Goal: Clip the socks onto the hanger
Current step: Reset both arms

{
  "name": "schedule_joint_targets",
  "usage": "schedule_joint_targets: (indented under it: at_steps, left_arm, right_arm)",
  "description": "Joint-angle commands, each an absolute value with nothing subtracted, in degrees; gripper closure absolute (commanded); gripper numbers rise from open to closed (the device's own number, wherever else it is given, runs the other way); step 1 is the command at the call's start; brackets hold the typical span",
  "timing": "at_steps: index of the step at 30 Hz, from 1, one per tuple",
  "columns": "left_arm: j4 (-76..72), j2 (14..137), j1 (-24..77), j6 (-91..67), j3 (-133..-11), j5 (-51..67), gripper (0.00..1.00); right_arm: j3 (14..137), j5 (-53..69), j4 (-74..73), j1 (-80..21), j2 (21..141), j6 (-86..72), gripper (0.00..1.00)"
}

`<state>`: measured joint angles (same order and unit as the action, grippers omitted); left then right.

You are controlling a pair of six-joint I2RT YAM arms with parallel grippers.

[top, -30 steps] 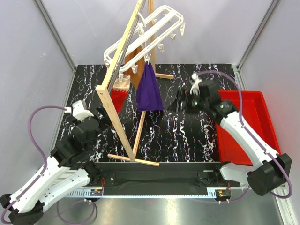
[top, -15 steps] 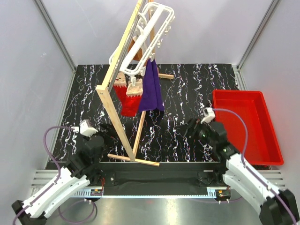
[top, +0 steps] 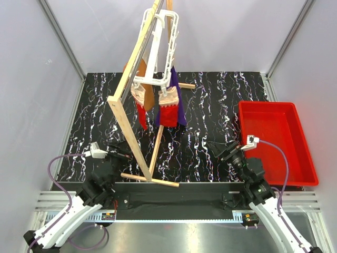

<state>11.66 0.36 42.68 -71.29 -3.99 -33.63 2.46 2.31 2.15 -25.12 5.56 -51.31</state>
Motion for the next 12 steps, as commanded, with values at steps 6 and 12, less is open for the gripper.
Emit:
schedule_joint_targets:
  at_steps: [6,12]
  left_arm:
    - [4.9,-3.3,42.6,-78.6,8.4,-30.4,0.01]
    - [4.9,-2.4,42.6,-78.8,8.4,-29.3,0.01]
  right_arm:
    - [0.2,-3.1,-12.8,-25.3,2.1,-54.4,0.00]
    - [0.2,-3.0,-12.8,-25.3,2.9,-54.0,0.00]
